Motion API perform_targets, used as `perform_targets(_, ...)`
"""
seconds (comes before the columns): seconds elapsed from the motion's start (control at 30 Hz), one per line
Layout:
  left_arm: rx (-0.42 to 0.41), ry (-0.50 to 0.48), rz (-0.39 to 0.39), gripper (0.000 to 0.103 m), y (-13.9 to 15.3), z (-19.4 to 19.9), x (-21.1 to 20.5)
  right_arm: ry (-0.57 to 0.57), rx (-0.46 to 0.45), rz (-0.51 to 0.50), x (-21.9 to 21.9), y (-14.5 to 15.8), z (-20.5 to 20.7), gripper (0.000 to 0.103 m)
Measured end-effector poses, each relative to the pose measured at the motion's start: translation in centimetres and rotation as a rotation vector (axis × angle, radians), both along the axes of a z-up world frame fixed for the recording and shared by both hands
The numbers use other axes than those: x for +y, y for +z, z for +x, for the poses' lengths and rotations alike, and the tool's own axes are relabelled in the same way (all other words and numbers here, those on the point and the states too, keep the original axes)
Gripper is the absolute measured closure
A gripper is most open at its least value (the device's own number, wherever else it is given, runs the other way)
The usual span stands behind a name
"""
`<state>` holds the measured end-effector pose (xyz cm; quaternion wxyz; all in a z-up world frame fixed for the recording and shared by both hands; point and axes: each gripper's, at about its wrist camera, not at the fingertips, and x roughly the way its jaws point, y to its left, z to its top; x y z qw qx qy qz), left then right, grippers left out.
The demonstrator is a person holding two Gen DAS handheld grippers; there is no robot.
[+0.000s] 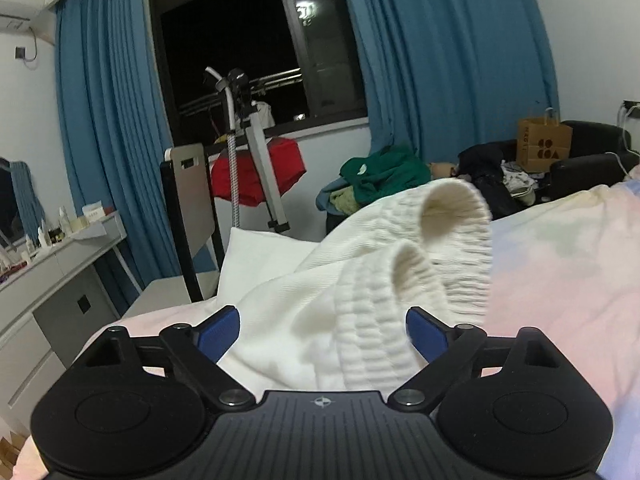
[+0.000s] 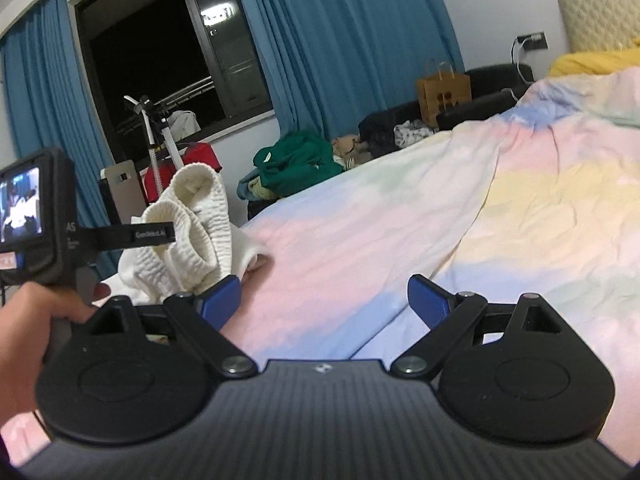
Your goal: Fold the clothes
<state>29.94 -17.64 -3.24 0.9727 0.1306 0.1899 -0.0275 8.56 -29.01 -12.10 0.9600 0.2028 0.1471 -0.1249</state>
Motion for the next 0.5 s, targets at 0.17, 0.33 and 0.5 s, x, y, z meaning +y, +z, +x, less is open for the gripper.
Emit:
perform_targets(0.17, 0.034, 0.025, -0.074, 0.036, -0.2, 2.5, 0.9, 0.023, 0.027, 0.003, 0.1, -1.1, 1.3, 0.011)
perform_targets(0.33, 0.045, 0.036, -0.131, 0.09, 0.3, 3.8, 2.4, 0.053, 0.049, -0.014, 0.8, -1.8, 1.8, 0.011)
perform_targets(0.5, -0.026, 0.003, -0.125, 0.091, 2.7, -0.8, 5.7, 0.055, 0.027, -0.04, 1.0, -1.6, 1.7, 0.011)
